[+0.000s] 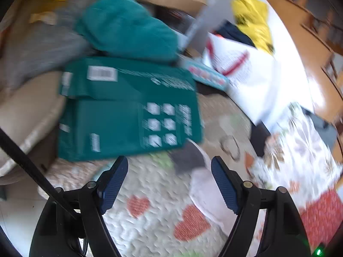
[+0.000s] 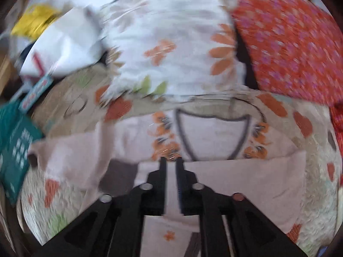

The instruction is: Fold small clothes

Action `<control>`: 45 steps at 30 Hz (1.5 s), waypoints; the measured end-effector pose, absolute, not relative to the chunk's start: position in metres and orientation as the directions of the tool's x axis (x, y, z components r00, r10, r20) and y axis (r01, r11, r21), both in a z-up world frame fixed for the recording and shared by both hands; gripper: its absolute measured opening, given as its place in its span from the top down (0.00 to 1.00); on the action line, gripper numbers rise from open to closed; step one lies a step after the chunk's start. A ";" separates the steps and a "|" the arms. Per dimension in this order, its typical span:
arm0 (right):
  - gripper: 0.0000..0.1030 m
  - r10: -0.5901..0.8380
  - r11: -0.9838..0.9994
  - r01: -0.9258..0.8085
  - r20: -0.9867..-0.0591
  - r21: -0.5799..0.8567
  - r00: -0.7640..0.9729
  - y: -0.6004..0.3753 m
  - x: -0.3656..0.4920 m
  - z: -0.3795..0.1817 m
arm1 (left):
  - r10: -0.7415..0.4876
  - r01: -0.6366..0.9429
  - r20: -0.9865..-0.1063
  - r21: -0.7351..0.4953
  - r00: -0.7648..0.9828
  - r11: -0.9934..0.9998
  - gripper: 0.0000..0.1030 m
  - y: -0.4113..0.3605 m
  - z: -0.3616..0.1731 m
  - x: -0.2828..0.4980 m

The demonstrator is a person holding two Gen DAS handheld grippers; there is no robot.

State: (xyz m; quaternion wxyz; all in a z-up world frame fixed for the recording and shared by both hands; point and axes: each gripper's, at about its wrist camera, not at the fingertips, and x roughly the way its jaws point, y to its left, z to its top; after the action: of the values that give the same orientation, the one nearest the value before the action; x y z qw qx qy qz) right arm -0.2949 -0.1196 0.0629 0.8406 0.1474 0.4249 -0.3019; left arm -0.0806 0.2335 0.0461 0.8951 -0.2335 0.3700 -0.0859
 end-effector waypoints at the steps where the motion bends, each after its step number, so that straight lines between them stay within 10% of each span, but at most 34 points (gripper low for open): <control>1: 0.54 -0.376 0.814 0.579 -0.799 -0.044 0.469 -0.102 -0.280 0.061 | -0.308 -0.043 -0.618 -0.485 0.724 0.873 0.23 0.241 0.047 -0.080; 11: 0.27 -0.438 0.686 -0.158 -0.576 -0.711 0.691 0.163 -0.095 -0.019 | -0.164 -0.133 -0.569 -0.444 0.806 0.886 0.23 0.305 0.058 -0.069; 19: 0.17 -0.506 0.135 -0.173 -0.218 -0.976 0.835 0.219 -0.039 -0.107 | -0.208 -0.102 -0.579 -0.456 0.789 0.884 0.23 0.305 0.054 -0.061; 22: 0.43 -0.549 0.222 -0.229 -0.316 -0.948 0.774 0.208 -0.014 -0.103 | -0.227 -0.090 -0.580 -0.466 0.782 0.880 0.23 0.302 0.053 -0.060; 24: 0.96 -0.575 0.356 -0.259 -0.429 -0.898 0.697 0.192 -0.003 -0.093 | -0.234 -0.089 -0.574 -0.478 0.785 0.874 0.23 0.301 0.053 -0.062; 32: 0.96 -0.372 0.925 0.193 -0.684 -0.326 0.627 0.061 -0.053 0.063 | -0.278 -0.035 -0.584 -0.467 0.762 0.884 0.23 0.278 0.051 -0.067; 45: 0.96 -0.508 0.494 0.868 -0.799 0.036 0.323 -0.203 -0.401 0.060 | -0.504 0.265 -0.672 -0.432 0.542 0.862 0.23 0.158 0.024 -0.113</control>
State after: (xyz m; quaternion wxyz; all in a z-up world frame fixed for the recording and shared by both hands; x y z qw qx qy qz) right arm -0.4010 -0.2030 0.0604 0.7774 0.2386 0.3780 -0.4425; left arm -0.1135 0.1581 0.0243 0.8668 -0.1408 0.4238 -0.2220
